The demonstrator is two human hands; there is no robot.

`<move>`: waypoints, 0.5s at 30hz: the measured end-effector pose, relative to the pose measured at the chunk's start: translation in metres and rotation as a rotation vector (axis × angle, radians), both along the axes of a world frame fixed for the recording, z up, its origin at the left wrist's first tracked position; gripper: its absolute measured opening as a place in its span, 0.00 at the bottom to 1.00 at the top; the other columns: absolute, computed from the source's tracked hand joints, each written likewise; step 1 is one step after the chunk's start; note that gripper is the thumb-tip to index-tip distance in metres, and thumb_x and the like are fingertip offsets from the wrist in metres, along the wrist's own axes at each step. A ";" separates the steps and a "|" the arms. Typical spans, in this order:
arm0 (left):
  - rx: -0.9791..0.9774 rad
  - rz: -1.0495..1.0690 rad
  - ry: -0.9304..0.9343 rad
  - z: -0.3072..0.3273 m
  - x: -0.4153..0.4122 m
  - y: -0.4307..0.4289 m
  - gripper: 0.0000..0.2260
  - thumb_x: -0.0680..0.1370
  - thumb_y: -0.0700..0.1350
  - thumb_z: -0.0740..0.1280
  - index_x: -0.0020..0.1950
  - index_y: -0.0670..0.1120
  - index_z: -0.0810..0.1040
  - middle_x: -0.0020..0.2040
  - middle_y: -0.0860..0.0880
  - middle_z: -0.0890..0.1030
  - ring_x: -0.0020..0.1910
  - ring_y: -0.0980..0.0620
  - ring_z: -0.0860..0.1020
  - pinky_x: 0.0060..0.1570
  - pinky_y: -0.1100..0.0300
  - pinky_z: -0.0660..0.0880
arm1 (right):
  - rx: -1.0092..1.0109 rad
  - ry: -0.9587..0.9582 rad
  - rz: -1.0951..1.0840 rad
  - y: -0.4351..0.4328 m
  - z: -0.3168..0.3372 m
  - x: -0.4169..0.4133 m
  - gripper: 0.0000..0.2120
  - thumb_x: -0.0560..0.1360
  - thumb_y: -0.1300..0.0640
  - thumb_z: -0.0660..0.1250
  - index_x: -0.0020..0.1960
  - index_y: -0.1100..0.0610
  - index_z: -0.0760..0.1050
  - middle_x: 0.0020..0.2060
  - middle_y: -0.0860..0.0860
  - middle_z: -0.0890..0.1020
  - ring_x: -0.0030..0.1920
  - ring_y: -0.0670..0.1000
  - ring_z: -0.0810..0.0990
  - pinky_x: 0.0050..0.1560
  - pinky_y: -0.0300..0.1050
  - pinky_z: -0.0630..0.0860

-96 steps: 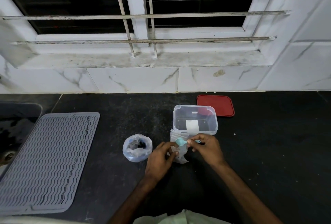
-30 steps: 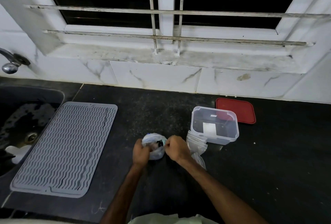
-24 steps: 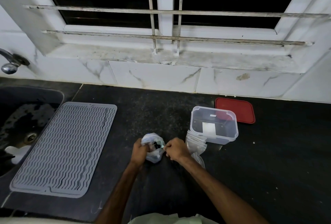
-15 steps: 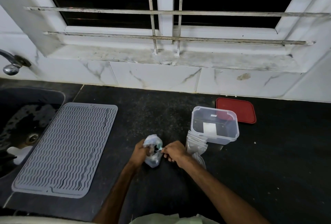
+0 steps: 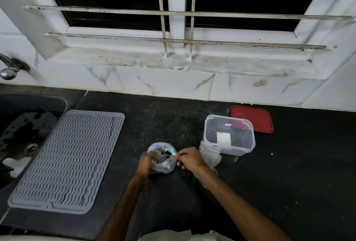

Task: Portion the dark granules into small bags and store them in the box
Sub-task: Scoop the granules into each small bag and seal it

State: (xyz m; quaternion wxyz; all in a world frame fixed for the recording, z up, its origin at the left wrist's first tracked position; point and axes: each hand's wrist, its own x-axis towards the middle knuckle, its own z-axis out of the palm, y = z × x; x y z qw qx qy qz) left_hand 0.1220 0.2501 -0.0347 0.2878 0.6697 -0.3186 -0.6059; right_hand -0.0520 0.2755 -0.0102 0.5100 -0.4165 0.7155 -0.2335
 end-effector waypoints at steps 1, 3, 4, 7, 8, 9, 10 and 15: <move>0.004 -0.012 -0.003 0.000 0.000 0.000 0.14 0.77 0.42 0.63 0.60 0.38 0.77 0.54 0.38 0.81 0.52 0.41 0.80 0.44 0.52 0.79 | 0.013 -0.012 -0.010 0.001 -0.001 -0.002 0.08 0.77 0.59 0.66 0.41 0.56 0.83 0.30 0.52 0.81 0.25 0.46 0.72 0.29 0.39 0.70; -0.063 -0.017 -0.045 0.001 0.001 0.003 0.13 0.78 0.43 0.66 0.60 0.41 0.77 0.55 0.41 0.81 0.52 0.43 0.81 0.49 0.50 0.79 | 0.020 0.037 -0.006 0.002 -0.001 -0.006 0.09 0.77 0.57 0.66 0.41 0.57 0.83 0.30 0.52 0.83 0.24 0.46 0.73 0.29 0.40 0.72; -0.125 -0.020 -0.068 0.001 0.001 0.005 0.11 0.77 0.42 0.67 0.59 0.41 0.77 0.54 0.41 0.82 0.52 0.44 0.81 0.50 0.50 0.79 | 0.012 0.098 0.020 0.002 -0.002 -0.006 0.10 0.76 0.56 0.66 0.41 0.57 0.83 0.30 0.52 0.84 0.23 0.47 0.73 0.29 0.40 0.73; -0.227 -0.049 -0.102 0.001 -0.001 0.009 0.09 0.77 0.38 0.69 0.57 0.41 0.79 0.51 0.42 0.83 0.52 0.43 0.82 0.52 0.48 0.79 | -0.031 0.277 0.137 0.002 0.003 0.000 0.12 0.74 0.56 0.63 0.38 0.57 0.83 0.30 0.53 0.84 0.21 0.47 0.75 0.30 0.42 0.77; -0.237 -0.055 -0.112 0.002 -0.003 0.010 0.09 0.76 0.39 0.69 0.56 0.41 0.79 0.50 0.42 0.83 0.52 0.42 0.82 0.52 0.48 0.80 | -0.039 0.321 0.163 0.001 0.004 0.004 0.12 0.74 0.56 0.62 0.38 0.58 0.82 0.30 0.53 0.85 0.22 0.47 0.76 0.33 0.44 0.79; -0.240 -0.056 -0.128 0.002 -0.004 0.010 0.09 0.76 0.41 0.70 0.55 0.42 0.78 0.50 0.42 0.83 0.51 0.43 0.82 0.52 0.47 0.80 | -0.044 0.359 0.183 0.000 0.004 0.008 0.12 0.74 0.55 0.63 0.39 0.58 0.82 0.32 0.54 0.85 0.25 0.49 0.78 0.36 0.45 0.81; -0.248 -0.050 -0.144 0.004 -0.005 0.011 0.09 0.75 0.41 0.70 0.54 0.43 0.78 0.50 0.42 0.83 0.50 0.43 0.82 0.51 0.47 0.80 | -0.043 0.386 0.197 -0.001 0.004 0.012 0.11 0.74 0.55 0.64 0.40 0.58 0.82 0.34 0.54 0.85 0.29 0.51 0.80 0.39 0.47 0.82; -0.290 -0.005 -0.203 0.009 -0.008 0.013 0.07 0.76 0.37 0.69 0.53 0.42 0.76 0.49 0.41 0.82 0.47 0.44 0.82 0.47 0.48 0.80 | 0.008 0.337 0.158 -0.002 0.006 0.015 0.11 0.74 0.56 0.65 0.39 0.60 0.83 0.28 0.53 0.83 0.20 0.46 0.74 0.28 0.41 0.77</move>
